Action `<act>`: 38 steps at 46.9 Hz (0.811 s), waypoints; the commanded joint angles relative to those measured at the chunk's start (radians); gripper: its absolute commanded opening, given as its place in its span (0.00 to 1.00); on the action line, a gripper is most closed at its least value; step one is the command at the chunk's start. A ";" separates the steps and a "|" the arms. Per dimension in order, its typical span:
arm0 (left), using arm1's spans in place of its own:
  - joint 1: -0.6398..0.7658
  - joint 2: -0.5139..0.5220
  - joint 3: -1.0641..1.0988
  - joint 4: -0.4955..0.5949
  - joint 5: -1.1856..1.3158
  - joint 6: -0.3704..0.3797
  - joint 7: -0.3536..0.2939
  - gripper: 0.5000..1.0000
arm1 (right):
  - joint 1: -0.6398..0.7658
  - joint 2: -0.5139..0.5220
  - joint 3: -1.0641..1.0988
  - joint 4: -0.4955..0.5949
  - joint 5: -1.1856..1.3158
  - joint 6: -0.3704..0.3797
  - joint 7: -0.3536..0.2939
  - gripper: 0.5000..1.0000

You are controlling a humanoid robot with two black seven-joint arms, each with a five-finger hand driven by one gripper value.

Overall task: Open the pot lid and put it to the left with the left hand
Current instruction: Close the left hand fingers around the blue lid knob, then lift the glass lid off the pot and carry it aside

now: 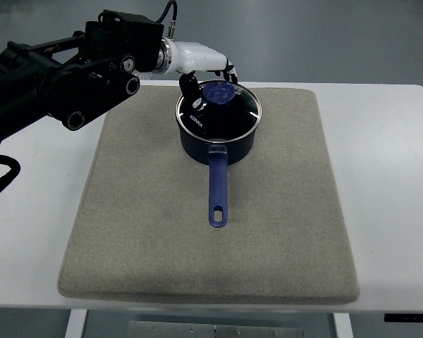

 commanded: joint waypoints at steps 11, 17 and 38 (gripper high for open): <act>-0.002 0.000 0.000 -0.001 -0.007 0.000 0.000 0.65 | 0.000 0.000 0.000 0.000 0.000 0.000 0.000 0.83; -0.002 0.000 0.000 -0.003 -0.010 0.000 0.000 0.60 | 0.000 0.000 0.000 0.001 0.000 0.000 0.000 0.83; 0.002 0.002 -0.002 -0.009 -0.010 0.001 -0.002 0.29 | 0.000 0.000 0.000 0.001 0.000 0.000 0.000 0.83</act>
